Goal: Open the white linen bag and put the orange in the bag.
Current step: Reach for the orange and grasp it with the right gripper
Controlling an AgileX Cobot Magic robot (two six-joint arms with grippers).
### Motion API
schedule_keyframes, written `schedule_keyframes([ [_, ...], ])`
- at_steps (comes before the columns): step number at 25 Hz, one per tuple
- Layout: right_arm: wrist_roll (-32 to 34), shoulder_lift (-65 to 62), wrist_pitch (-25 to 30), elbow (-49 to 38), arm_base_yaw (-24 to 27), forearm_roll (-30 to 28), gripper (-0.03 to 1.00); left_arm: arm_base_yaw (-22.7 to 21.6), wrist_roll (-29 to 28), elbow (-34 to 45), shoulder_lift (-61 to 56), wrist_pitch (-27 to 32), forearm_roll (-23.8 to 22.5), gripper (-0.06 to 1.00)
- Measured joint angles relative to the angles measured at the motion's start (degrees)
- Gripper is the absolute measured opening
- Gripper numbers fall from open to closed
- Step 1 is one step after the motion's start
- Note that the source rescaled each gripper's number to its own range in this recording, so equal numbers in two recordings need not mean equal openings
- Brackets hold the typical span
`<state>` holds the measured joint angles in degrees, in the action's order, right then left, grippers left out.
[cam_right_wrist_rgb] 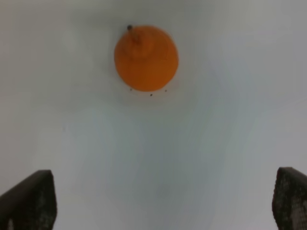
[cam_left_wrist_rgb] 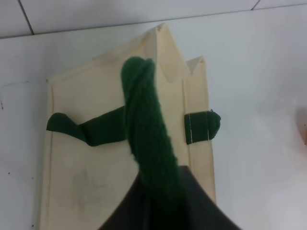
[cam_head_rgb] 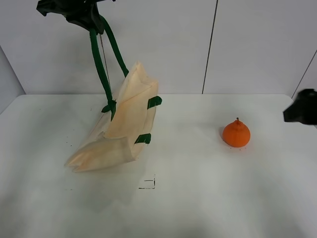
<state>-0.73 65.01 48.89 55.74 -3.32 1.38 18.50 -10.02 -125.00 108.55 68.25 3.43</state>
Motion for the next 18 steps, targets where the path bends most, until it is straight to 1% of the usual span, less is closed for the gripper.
schedule_keyframes([
  [3, -0.1, 17.0, 3.6, 11.3, 0.0, 0.6, 1.00, 0.0, 0.0, 0.0, 0.0, 0.0, 0.0, 0.00],
  [6, -0.1, 30.3, 6.9, 22.3, 0.0, 0.8, 1.00, 0.0, 0.0, 0.0, 0.0, 0.0, 0.0, 0.00],
  [10, -0.6, 43.7, 9.3, 32.8, 0.0, 2.0, 1.00, 0.0, 0.0, 0.0, 0.0, 0.0, 0.0, 0.00],
  [13, -0.7, 50.2, 9.4, 36.2, 0.0, 2.2, 1.00, 0.0, 0.0, 0.0, 0.0, 0.0, 0.0, 0.00],
  [18, -0.7, 57.6, 7.8, 36.6, 0.0, 2.4, 1.00, 0.0, 0.0, 0.0, 0.0, 0.0, 0.0, 0.00],
])
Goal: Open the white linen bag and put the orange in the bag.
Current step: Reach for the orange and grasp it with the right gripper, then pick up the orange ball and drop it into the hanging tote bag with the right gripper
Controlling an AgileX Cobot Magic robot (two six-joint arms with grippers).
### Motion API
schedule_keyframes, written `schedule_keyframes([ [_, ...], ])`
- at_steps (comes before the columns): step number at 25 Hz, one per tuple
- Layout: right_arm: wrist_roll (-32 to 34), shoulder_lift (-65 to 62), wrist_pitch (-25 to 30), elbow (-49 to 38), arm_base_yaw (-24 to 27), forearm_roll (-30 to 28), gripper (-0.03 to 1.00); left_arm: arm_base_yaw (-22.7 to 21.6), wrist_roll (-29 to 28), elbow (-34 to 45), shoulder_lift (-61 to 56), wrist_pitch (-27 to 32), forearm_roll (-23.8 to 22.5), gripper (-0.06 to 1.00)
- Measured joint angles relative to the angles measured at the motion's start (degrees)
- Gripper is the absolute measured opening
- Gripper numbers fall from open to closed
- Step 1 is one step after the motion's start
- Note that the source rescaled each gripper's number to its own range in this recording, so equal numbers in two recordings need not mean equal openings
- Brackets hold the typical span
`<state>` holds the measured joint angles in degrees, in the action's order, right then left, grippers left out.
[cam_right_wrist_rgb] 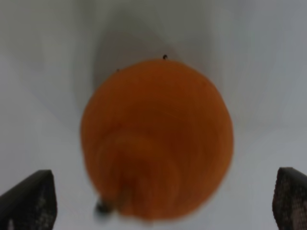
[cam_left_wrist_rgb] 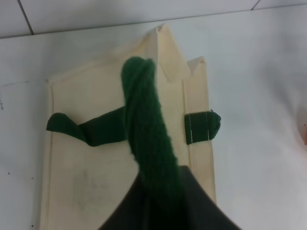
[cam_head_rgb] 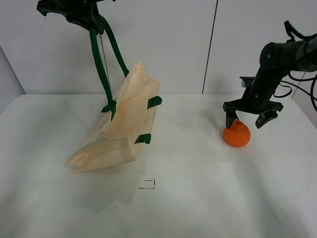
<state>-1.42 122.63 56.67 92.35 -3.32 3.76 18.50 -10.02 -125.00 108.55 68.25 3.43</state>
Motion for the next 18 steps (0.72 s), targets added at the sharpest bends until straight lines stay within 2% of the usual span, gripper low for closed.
schedule_keyframes([
  [5, 0.0, 4.1, -3.5, 0.0, 0.0, 0.1, 1.00, 0.0, 0.0, 0.0, 0.0, 0.0, 0.0, 0.00],
  [7, 0.0, 4.4, -4.4, 0.0, 0.0, 0.2, 0.95, 0.0, 0.0, 0.0, 0.0, 0.0, 0.0, 0.00],
  [8, 0.0, 4.5, -4.4, 0.0, 0.0, 0.4, 0.85, 0.0, 0.0, 0.0, 0.0, 0.0, 0.0, 0.00],
  [9, 0.0, 4.5, -4.4, 0.0, 0.0, 0.4, 0.69, 0.0, 0.0, 0.0, 0.0, 0.0, 0.0, 0.00],
  [10, 0.0, 4.5, -4.2, 0.0, 0.0, 0.5, 0.51, 0.0, 0.0, 0.0, 0.0, 0.0, 0.0, 0.00],
  [11, -0.1, 4.5, -4.0, 0.0, 0.0, 0.5, 0.28, 0.0, 0.0, 0.0, 0.0, 0.0, 0.0, 0.00],
  [12, -0.2, 4.4, -3.4, 0.3, 0.0, 0.7, 0.09, 0.0, 0.0, 0.0, 0.0, 0.0, 0.0, 0.00],
  [13, -0.2, 4.1, -2.7, 0.8, 0.0, 1.1, 0.00, 0.0, 0.0, 0.0, 0.0, 0.0, 0.0, 0.00],
  [18, -2.7, 0.9, 1.0, 4.9, 0.0, 8.5, 0.01, 0.0, 0.1, 0.0, 0.0, 0.0, 0.0, 0.00],
])
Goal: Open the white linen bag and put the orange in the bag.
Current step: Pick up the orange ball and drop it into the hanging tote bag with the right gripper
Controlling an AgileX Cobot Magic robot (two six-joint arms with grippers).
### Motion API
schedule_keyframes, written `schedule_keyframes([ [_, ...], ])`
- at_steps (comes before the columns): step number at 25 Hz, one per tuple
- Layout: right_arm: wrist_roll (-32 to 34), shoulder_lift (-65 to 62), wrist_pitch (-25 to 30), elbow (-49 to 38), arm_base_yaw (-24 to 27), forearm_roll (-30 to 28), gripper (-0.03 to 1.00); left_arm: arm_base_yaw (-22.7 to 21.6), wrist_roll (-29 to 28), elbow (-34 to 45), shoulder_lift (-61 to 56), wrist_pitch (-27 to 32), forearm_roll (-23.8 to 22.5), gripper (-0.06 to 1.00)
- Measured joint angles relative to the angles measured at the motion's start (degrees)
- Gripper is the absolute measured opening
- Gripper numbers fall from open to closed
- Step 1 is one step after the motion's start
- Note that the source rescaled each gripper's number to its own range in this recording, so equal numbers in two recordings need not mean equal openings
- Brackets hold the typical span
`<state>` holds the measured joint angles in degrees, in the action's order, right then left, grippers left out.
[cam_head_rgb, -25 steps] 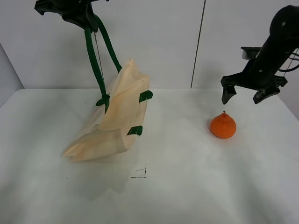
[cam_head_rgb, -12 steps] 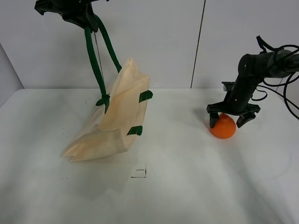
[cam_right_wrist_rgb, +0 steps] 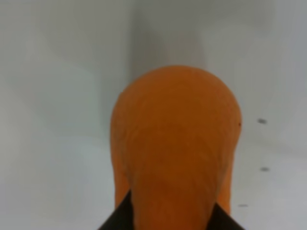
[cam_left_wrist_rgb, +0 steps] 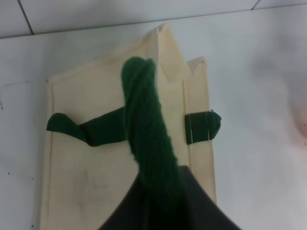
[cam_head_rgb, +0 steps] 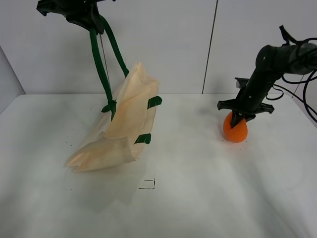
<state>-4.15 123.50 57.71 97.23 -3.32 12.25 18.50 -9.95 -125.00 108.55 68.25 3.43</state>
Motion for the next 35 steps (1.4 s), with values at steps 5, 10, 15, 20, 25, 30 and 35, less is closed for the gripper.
schedule_keyframes([
  [5, -3.7, -6.2, 2.6, 7.6, -2.2, 12.5, 0.01, 0.0, 0.0, 0.0, 0.0, 0.0, 0.0, 0.00],
  [10, -4.2, -7.4, 1.2, 12.1, -9.8, 21.0, 0.01, 0.0, 0.0, 0.0, 0.0, 0.0, 0.0, 0.00],
  [15, -3.7, -4.5, -5.8, 12.1, -18.7, 22.6, 0.01, 0.0, 0.0, 0.0, 0.0, 0.0, 0.0, 0.00],
  [20, -3.5, 1.6, -11.6, 12.1, -25.5, 23.0, 0.01, 0.0, 0.0, 0.0, 0.0, 0.0, 0.0, 0.00],
  [25, -3.0, 6.7, -16.3, 12.1, -27.2, 25.6, 0.03, 0.0, 0.0, 0.0, 0.0, 0.0, 0.0, 0.00],
  [30, -4.3, 7.9, -16.3, 12.1, -27.4, 25.9, 0.77, 0.0, 0.0, 0.0, 0.0, 0.0, 0.0, 0.00],
  [35, 0.1, 7.0, -9.0, 14.7, -27.4, 16.0, 0.98, 0.0, 0.0, 0.1, 0.0, 0.0, 0.0, 0.00],
])
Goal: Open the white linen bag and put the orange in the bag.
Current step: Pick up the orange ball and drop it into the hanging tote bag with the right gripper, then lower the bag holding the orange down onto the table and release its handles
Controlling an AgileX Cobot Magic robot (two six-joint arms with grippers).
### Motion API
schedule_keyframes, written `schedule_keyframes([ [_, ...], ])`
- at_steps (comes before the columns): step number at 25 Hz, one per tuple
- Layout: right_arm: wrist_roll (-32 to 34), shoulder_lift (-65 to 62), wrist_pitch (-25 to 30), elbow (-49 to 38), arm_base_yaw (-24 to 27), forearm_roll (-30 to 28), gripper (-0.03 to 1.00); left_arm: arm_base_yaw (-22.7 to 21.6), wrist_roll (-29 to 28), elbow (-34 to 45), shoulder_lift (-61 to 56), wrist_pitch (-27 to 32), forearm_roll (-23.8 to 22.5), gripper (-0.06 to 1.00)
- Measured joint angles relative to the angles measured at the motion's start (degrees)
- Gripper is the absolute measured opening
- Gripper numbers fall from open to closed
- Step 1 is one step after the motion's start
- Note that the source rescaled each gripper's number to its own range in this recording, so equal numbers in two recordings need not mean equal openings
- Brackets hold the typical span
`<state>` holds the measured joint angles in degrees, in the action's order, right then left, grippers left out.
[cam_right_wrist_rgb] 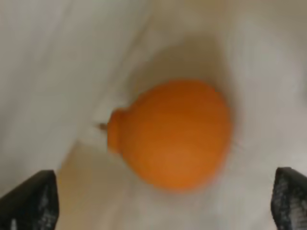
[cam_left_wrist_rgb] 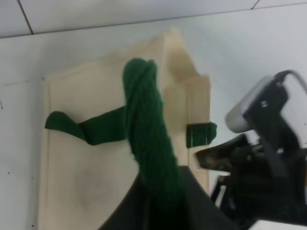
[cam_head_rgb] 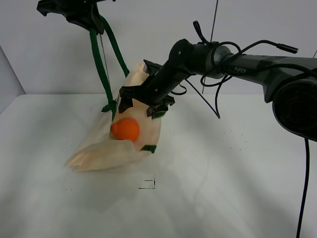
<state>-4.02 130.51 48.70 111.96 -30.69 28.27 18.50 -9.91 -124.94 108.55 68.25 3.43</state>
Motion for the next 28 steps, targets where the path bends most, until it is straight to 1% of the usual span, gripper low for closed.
schedule_keyframes([
  [5, 8.9, -1.0, 13.9, 6.8, 0.2, -24.3, 1.00, 0.0, 0.0, 0.0, -0.1, 0.0, 0.0, 0.00],
  [6, 9.8, -1.0, 15.9, 7.4, 0.6, -27.7, 1.00, 0.0, 0.1, 0.0, -0.1, 0.0, 0.0, 0.00],
  [8, 10.3, -1.1, 17.8, 7.7, 2.2, -30.6, 1.00, 0.0, 0.0, 0.0, -0.1, 0.0, 0.0, 0.00],
  [13, 9.6, -1.1, 18.2, 7.7, 8.5, -30.7, 1.00, 0.0, 0.0, 0.0, -0.1, 0.0, 0.0, 0.00],
  [18, 7.8, -1.1, 20.2, 7.8, 17.6, -30.7, 1.00, 0.0, 0.0, 0.0, -0.1, 0.0, 0.0, 0.00],
  [22, 7.7, -1.1, 20.5, 7.8, 24.9, -30.8, 1.00, 0.0, 0.0, 0.0, -0.1, 0.0, 0.0, 0.00],
  [25, 7.2, -1.1, 20.5, 7.8, 28.5, -30.2, 1.00, 0.0, 0.0, 0.0, -0.1, 0.0, 0.0, 0.00],
  [28, 6.7, -1.1, 20.6, 7.8, 29.4, -29.7, 1.00, 0.0, 0.1, 0.0, -0.1, 0.0, 0.0, 0.00],
])
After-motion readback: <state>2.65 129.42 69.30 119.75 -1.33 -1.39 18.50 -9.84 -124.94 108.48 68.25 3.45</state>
